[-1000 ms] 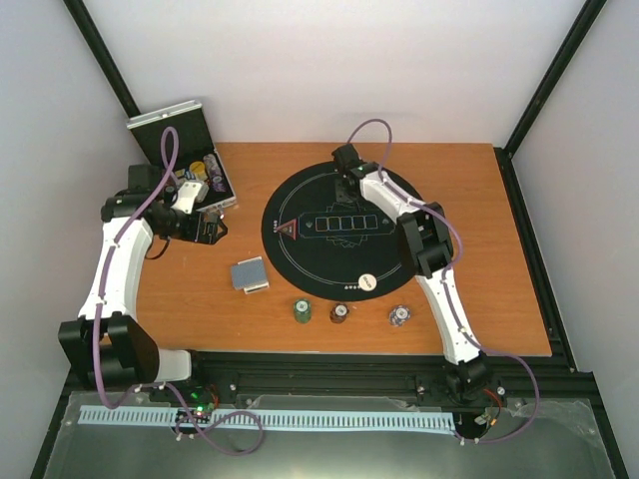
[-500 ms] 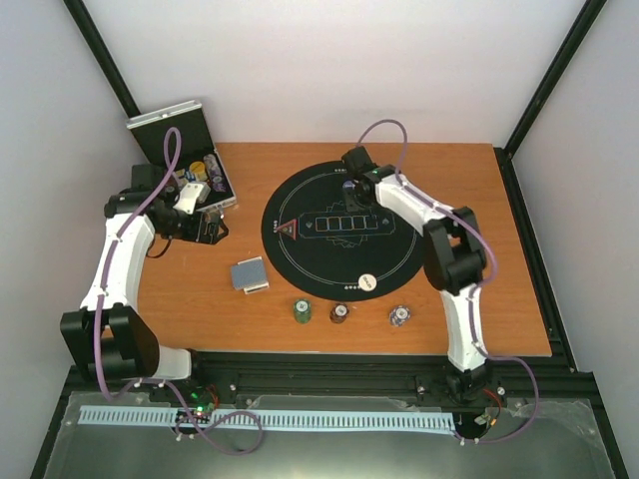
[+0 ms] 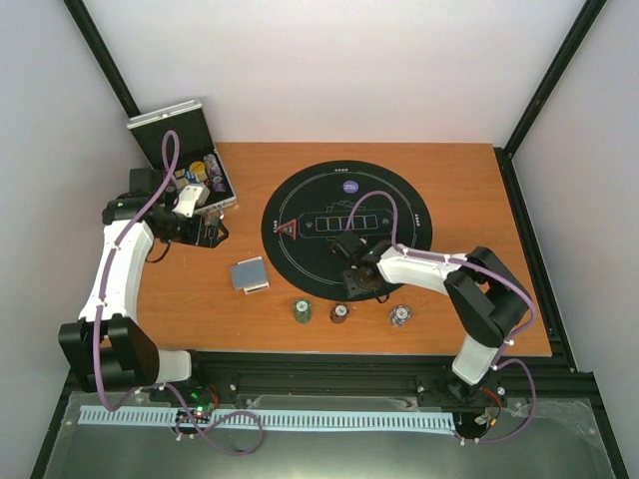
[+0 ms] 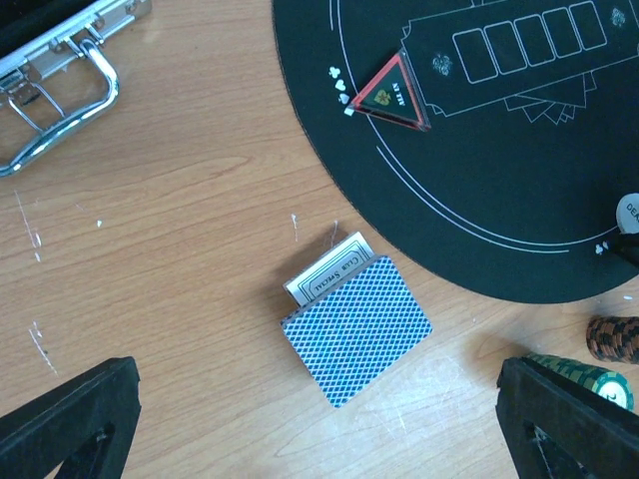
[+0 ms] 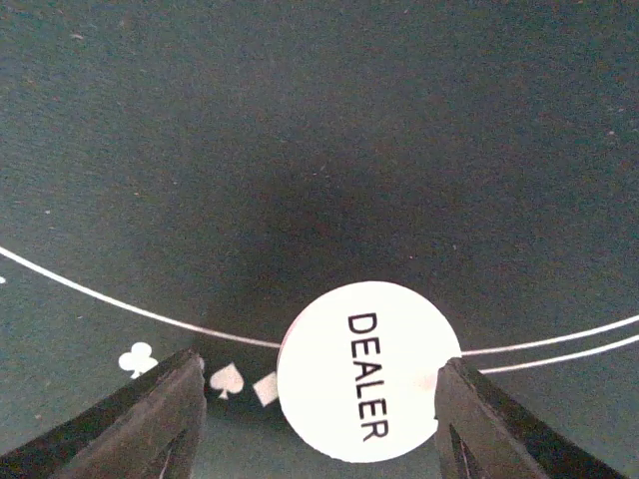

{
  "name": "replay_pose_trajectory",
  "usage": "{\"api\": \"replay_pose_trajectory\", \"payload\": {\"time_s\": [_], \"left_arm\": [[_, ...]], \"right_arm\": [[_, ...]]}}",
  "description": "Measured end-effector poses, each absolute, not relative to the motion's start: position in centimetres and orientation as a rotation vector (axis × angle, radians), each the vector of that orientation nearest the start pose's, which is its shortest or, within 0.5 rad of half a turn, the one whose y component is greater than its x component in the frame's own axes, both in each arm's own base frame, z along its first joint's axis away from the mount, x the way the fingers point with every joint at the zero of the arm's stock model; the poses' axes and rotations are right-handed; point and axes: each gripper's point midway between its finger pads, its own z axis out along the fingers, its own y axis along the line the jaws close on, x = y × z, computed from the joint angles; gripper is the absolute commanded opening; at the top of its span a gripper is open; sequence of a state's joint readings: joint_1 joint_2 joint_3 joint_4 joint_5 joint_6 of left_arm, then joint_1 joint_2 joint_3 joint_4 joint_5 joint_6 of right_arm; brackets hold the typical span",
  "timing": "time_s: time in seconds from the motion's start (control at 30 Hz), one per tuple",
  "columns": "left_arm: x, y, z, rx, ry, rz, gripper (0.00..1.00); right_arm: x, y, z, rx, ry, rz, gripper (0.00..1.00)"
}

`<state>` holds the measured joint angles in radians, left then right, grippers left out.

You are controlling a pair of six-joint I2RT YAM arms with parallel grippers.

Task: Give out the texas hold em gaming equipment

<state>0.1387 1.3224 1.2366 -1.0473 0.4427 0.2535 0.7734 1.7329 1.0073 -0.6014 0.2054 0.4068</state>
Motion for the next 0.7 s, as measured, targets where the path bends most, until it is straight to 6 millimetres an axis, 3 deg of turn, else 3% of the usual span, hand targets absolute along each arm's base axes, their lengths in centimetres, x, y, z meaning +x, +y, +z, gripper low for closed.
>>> {"api": "replay_pose_trajectory", "payload": {"time_s": [0.27, 0.7], "left_arm": [[30.4, -3.2, 19.8, 0.276, 2.586, -0.46, 1.0], [30.2, -3.2, 20.0, 0.276, 2.587, -0.462, 1.0]], "right_arm": [[27.5, 21.6, 3.5, -0.427, 2.729, -0.029, 0.55], [26.6, 20.4, 1.8, -0.413, 2.753, -0.063, 0.49]]}}
